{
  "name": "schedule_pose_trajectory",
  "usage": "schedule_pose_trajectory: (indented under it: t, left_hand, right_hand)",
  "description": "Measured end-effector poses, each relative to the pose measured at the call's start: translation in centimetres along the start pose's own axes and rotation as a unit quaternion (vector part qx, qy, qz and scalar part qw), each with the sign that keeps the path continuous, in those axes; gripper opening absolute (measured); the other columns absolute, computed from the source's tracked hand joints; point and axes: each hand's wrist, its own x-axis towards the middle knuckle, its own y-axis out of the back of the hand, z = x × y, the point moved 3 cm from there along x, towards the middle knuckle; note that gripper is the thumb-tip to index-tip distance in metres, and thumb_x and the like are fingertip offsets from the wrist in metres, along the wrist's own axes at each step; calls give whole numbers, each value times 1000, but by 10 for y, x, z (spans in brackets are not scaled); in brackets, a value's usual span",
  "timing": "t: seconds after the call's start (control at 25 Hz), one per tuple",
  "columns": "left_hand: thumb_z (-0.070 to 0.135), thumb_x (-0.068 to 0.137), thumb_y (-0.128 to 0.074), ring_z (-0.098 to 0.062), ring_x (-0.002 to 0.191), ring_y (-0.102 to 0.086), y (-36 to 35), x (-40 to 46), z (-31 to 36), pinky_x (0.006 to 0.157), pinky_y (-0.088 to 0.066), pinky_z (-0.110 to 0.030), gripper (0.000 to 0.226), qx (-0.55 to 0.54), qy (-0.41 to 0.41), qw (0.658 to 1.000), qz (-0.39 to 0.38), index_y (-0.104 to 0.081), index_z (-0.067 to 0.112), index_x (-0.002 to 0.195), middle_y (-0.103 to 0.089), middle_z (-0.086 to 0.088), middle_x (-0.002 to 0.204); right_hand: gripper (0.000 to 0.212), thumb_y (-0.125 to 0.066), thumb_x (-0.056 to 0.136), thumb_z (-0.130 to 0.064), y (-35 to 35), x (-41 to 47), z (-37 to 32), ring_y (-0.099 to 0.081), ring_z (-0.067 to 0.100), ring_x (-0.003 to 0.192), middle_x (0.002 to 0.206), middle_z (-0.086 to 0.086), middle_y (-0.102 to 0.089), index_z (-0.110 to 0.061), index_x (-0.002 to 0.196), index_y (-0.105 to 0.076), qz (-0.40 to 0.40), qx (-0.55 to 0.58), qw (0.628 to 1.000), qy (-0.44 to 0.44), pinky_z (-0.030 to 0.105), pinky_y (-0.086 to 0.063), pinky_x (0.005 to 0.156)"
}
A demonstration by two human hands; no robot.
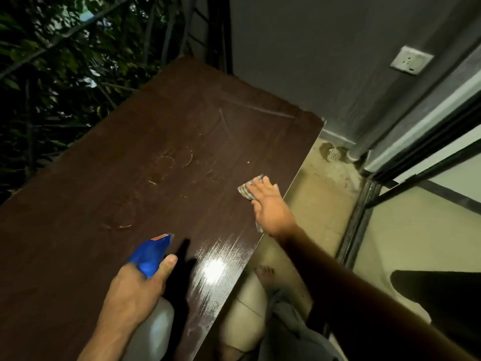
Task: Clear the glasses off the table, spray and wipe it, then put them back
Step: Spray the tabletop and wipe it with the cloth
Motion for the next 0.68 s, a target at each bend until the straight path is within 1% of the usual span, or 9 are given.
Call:
schedule_pose_trajectory:
  t: [0.08,0.12,0.16,0.28,0.36,0.44,0.52,0.6,0.68]
  left_hand:
    - [60,80,-66,-29,59,-64,-9,5,17,55,-44,-33,62,-4,-8,1000,-1,-65,0,64,-67,-11,59]
    - [61,79,-66,-28,61,-64,-13,9,26,56,-44,-33,62,2,-16,1000,-7,-66,0,64,-67,-10,60]
    - [62,79,-66,-28,63,-65,-17,11,34,57,-44,-33,63,12,-24,1000,-14,-66,1,65,-68,-9,61]
    - [60,79,-67,-27,64,-66,-27,19,54,58,-44,-33,62,24,-42,999,-21,-67,0,63,-69,-8,60]
    - [60,79,-68,-26,62,-66,-29,22,61,59,-47,-34,63,16,-41,999,-20,-67,-1,62,-69,-8,58]
    - [64,77,-68,-26,62,-67,-26,23,67,61,-49,-35,66,6,-39,999,-18,-67,0,61,-69,-6,56]
    - [60,79,-69,-26,62,-67,-23,22,73,63,-50,-35,62,-5,-36,999,-17,-68,1,59,-69,-7,56]
    - [51,81,-70,-26,64,-67,-21,21,81,63,-47,-34,55,-11,-20,1000,-16,-68,1,58,-69,-7,56]
    - [51,81,-70,-25,65,-67,-19,22,89,64,-48,-35,55,-9,-5,1000,-17,-69,1,57,-70,-7,55]
  right_hand:
    - [50,-48,83,-7,-25,-34,-33,-43,29,134,137,14,-57,-6,132,-57,14,-4,994,105,60,-29,108]
    - [47,-47,85,-13,-43,-62,-53,-45,27,134,134,10,-60,-12,130,-58,-8,-13,986,166,60,-34,106]
    - [43,-46,87,-20,-58,-90,-71,-39,23,139,135,5,-59,-20,128,-58,-58,-20,975,215,55,-33,111]
    - [32,-47,90,-28,-72,-141,-87,-22,18,146,136,-5,-52,-30,120,-59,-183,-49,927,324,36,-8,122]
    - [39,-40,89,-28,-61,-123,-69,-31,17,143,139,-7,-53,-31,122,-60,-167,-72,921,344,34,-15,120]
    - [49,-43,86,-21,-38,-75,-33,-35,22,142,145,0,-51,-27,133,-56,-120,-57,947,292,43,-22,118]
    - [53,-51,87,-9,-8,-13,17,-30,31,143,149,9,-45,-18,139,-52,-81,-14,981,174,57,-17,116]
    - [50,-46,91,-11,26,42,65,-26,33,145,151,11,-41,-15,140,-52,-47,6,998,44,59,-13,117]
    - [49,-44,92,-13,44,74,87,-24,33,146,152,12,-40,-13,141,-51,-9,15,999,-33,55,-11,119]
